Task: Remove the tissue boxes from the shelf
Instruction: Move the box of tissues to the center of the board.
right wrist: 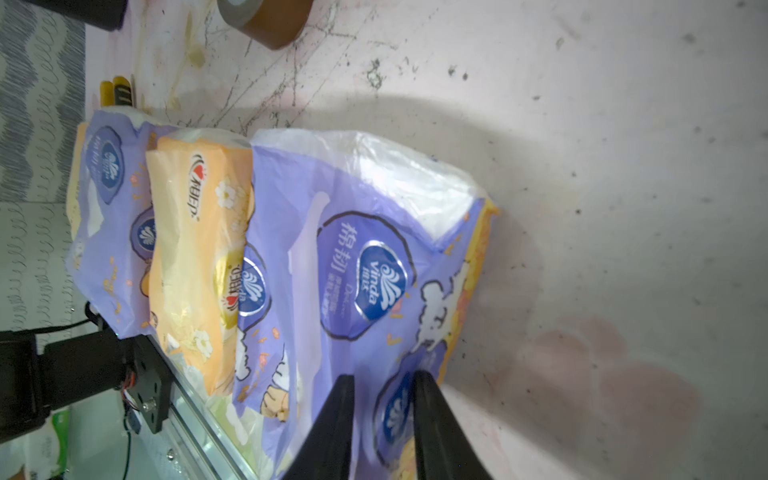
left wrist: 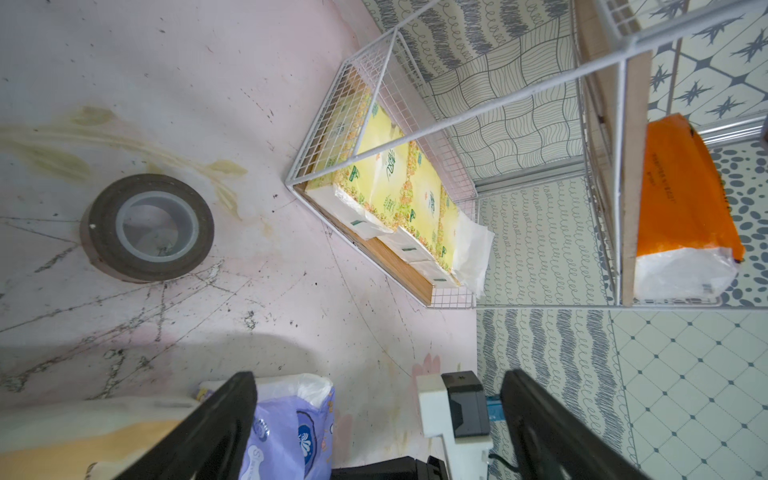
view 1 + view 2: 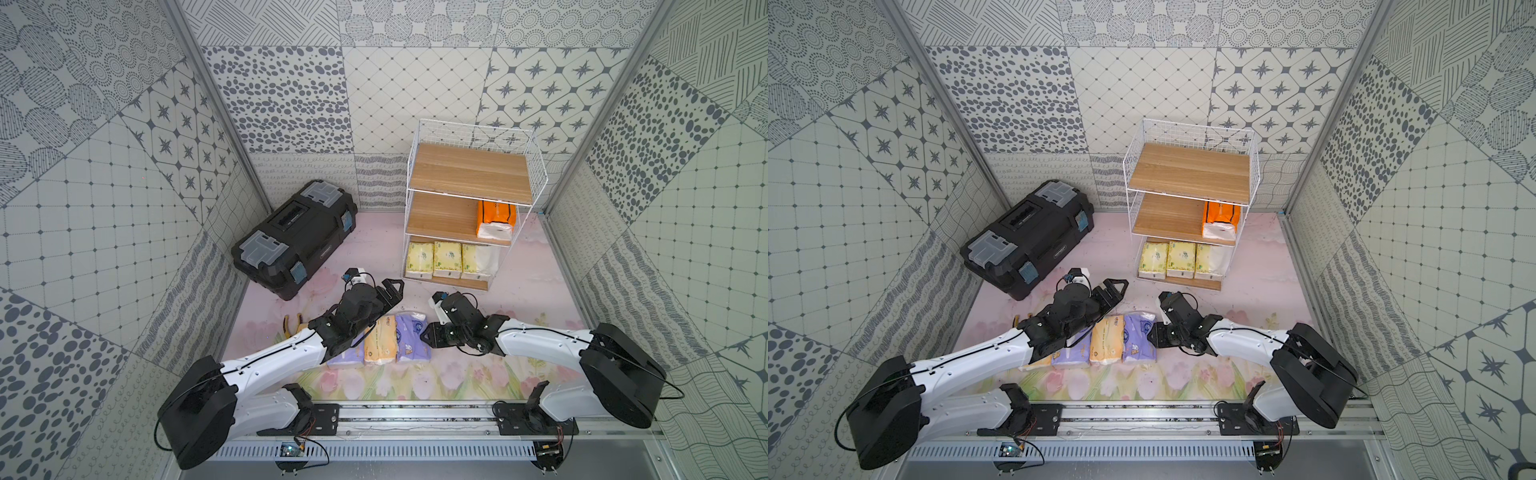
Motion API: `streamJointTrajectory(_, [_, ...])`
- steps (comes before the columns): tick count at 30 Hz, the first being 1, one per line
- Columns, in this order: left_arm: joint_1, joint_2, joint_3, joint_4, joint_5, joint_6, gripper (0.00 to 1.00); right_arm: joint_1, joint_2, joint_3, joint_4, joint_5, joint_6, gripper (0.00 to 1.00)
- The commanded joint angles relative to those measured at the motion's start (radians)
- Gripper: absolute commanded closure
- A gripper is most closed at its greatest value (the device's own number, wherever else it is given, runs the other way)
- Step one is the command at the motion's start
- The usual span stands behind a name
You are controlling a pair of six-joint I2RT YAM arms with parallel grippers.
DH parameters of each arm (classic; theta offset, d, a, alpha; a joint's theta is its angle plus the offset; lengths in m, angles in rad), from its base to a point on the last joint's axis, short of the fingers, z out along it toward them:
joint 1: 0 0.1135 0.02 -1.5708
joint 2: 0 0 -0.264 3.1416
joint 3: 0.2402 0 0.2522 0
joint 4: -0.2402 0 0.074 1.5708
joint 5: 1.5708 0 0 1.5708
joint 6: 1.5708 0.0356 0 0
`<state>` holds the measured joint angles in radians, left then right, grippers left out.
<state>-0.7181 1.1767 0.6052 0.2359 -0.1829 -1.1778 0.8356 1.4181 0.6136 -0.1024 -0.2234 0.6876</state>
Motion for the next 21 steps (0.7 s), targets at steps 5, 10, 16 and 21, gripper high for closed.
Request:
streamJointTrajectory(5, [0.002, -0.008, -0.018, 0.225, 0.121, 0.05, 0.05, 0.017, -0.141, -0.003, -0.027, 0.194, 0.063, 0.48])
streamJointTrajectory(10, [-0.041, -0.004, -0.005, 0.282, 0.112, 0.066, 0.1, 0.016, -0.405, -0.053, -0.089, 0.371, 0.074, 0.38])
streamJointTrajectory(16, [-0.153, 0.062, 0.136, 0.298, 0.083, 0.186, 0.19, 0.017, -0.788, -0.143, -0.123, 0.639, 0.106, 0.36])
streamJointTrajectory(21, [-0.185, 0.192, 0.319, 0.301, 0.097, 0.242, 0.31, 0.016, -1.019, -0.202, -0.102, 0.795, 0.115, 0.4])
